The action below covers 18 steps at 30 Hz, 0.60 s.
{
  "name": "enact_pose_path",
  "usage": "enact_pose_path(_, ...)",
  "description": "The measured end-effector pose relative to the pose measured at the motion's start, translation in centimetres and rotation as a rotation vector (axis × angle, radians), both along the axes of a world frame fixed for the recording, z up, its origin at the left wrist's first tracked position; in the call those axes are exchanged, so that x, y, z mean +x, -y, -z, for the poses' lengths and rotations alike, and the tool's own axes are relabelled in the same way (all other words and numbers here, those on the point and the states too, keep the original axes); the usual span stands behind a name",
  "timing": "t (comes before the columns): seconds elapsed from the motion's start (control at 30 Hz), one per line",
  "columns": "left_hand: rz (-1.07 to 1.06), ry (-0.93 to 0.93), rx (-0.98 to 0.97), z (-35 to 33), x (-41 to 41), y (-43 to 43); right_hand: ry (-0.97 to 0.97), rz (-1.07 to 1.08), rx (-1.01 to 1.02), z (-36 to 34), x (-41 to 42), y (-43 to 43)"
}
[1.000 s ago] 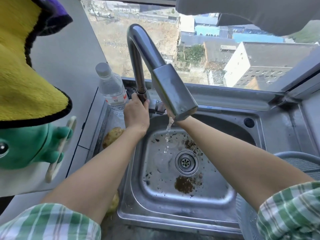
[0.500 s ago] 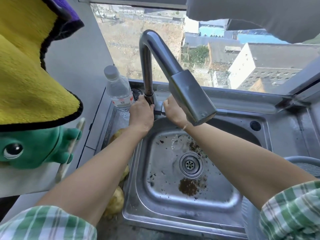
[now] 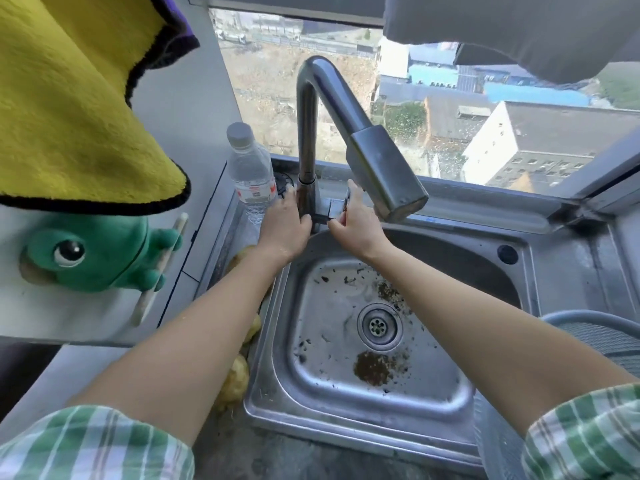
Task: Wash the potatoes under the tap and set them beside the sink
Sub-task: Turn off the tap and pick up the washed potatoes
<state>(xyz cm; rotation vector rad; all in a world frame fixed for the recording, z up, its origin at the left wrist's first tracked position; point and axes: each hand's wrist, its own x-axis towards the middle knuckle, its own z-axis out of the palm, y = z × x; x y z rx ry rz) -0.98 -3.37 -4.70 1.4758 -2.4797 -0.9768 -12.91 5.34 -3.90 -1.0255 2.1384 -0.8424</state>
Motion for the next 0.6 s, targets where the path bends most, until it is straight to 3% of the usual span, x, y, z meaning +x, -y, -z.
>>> enact_pose_path(0.07, -0.027, -0.023, -0.002, -0.4, 0.6, -1.0, 0.023, 0.050, -0.002, 0.2, 0.4, -0.6)
enact_pose_path(0.17, -0.052, 0.010, -0.014, -1.0, 2.8, -2.4, 0.078, 0.093, 0.178, 0.8, 1.2, -1.2)
enact_pose_path(0.27, -0.088, 0.025, -0.064, -1.6, 5.9, -4.2, 0.106, -0.151, 0.352, 1.2, 2.8, -1.9)
enact_pose_path(0.37, -0.118, -0.034, -0.164, -1.9, 9.8, -7.0, 0.051, -0.368, 0.226, 1.4, 5.5, -1.5)
enact_pose_path(0.47, -0.153, 0.109, -0.226, -0.7, 13.9, -9.9, -0.079, -0.560, 0.100, 1.5, 8.1, -0.2)
enact_pose_path(0.6, -0.257, 0.281, -0.260, 1.3, 17.0, -13.7, -0.358, -0.796, 0.190, 2.6, 10.7, 1.4)
